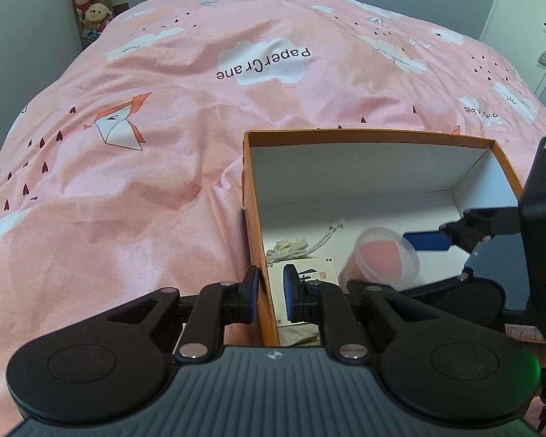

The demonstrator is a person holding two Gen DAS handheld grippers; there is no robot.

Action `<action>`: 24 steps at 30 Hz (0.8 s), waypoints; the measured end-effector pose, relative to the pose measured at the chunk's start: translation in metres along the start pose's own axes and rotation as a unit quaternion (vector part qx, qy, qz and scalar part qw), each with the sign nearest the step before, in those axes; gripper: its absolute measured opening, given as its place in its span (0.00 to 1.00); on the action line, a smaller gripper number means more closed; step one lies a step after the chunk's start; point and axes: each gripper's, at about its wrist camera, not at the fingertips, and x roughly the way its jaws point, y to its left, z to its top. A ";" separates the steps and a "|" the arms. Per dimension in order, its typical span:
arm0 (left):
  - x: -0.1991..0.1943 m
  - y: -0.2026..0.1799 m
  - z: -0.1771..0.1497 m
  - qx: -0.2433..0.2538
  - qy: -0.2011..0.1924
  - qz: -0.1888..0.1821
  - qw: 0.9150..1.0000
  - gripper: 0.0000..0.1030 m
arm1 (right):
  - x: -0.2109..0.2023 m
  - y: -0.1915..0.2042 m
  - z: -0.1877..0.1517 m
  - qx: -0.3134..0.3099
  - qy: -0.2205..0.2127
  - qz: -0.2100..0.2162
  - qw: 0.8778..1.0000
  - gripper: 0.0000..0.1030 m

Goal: Organize rigid objects

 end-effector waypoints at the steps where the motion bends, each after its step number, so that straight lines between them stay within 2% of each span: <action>1: 0.000 0.000 0.000 0.001 -0.001 0.000 1.000 0.15 | 0.000 -0.001 -0.001 0.003 0.004 0.006 1.000 0.65; 5: 0.000 0.000 -0.001 0.006 -0.001 0.001 1.000 0.15 | 0.002 -0.009 -0.006 0.033 0.029 0.035 0.998 0.66; 7: 0.000 0.000 -0.001 0.006 -0.001 -0.001 1.000 0.15 | 0.002 -0.011 -0.008 0.037 0.033 0.043 0.998 0.71; 10: -0.001 0.001 -0.001 0.005 -0.003 -0.002 1.000 0.15 | -0.004 -0.012 -0.011 0.041 0.026 0.043 0.998 0.81; 14: -0.013 0.000 -0.003 0.019 -0.006 -0.009 1.000 0.15 | -0.023 -0.015 -0.014 0.044 0.009 0.037 0.998 0.81; 16: -0.026 -0.002 -0.007 0.040 -0.021 -0.020 0.999 0.18 | -0.040 -0.017 -0.018 0.051 -0.009 0.040 0.998 0.81; 19: -0.053 -0.001 -0.022 0.093 -0.071 -0.051 0.992 0.18 | -0.073 -0.020 -0.030 0.067 -0.045 0.051 0.995 0.85; 20: -0.063 0.001 -0.030 0.113 -0.084 -0.051 0.989 0.18 | -0.084 -0.022 -0.037 0.073 -0.058 0.056 0.994 0.85; 24: -0.096 0.004 -0.067 0.178 -0.124 -0.015 0.976 0.19 | -0.122 -0.027 -0.070 0.100 -0.095 0.060 0.989 0.85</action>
